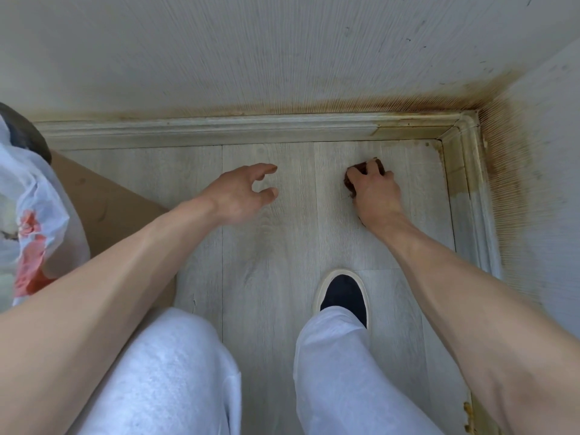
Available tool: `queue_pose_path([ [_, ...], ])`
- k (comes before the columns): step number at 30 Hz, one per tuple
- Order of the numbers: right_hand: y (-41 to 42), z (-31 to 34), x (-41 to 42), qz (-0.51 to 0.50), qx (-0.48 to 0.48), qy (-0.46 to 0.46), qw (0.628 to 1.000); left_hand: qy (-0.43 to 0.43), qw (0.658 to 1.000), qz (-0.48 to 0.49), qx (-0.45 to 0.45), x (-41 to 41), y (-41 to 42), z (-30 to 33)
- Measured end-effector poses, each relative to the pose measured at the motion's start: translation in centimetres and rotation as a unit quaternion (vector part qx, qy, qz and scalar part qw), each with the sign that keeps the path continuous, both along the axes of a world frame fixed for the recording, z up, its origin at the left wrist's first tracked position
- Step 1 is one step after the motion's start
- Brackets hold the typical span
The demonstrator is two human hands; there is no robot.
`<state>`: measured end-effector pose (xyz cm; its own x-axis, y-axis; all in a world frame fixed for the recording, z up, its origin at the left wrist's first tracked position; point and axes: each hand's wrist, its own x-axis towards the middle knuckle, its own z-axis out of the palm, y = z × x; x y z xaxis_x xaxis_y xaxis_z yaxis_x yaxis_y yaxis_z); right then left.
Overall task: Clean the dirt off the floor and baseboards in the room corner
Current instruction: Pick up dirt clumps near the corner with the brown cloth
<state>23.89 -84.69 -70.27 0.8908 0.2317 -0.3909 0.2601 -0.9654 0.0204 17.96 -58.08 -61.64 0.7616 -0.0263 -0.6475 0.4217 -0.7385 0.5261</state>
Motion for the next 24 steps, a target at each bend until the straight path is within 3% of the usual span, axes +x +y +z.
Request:
queue_pose_path([
  [4,-0.1,-0.1,0.1,-0.010,0.033,-0.007,0.999,-0.008,1.000,0.013,-0.006,-0.4,0.3,0.6],
  [13,-4.0,1.0,-0.1,-0.123,0.293,-0.049,0.947,-0.040,0.999,0.014,-0.017,-1.2,0.3,2.4],
  [19,-4.5,4.1,-1.1,-0.233,0.470,-0.035,0.851,-0.075,0.995,0.037,-0.046,-2.1,-0.2,4.1],
  [24,-3.4,10.0,-3.1,-0.314,0.590,-0.020,0.744,-0.160,0.970,0.145,-0.115,-3.0,-0.1,7.2],
])
